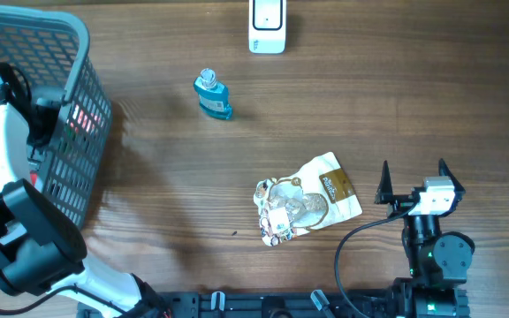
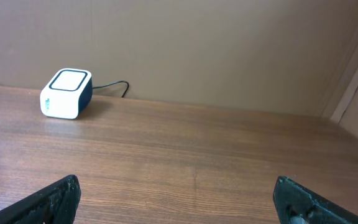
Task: Scan the item barcode
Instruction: 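Lower the left gripper toward the green-capped jar in the basket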
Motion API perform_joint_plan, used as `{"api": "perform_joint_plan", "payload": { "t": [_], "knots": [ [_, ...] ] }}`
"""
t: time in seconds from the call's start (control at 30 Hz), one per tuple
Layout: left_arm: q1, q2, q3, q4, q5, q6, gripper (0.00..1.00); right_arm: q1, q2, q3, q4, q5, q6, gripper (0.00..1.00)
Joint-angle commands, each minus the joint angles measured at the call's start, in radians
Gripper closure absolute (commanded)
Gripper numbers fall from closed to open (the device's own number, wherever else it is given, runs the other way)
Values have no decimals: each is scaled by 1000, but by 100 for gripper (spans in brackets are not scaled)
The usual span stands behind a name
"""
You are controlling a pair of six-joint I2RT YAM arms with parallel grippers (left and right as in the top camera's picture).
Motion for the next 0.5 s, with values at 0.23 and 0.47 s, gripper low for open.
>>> {"api": "perform_joint_plan", "payload": {
  "t": [0.23,0.47],
  "knots": [
    [23,12,6,-149,-138,-257,0,-5,0,-1,2,-16,-10,0],
    [52,12,6,-172,-136,-257,0,-5,0,-1,2,-16,-11,0]
  ]
}}
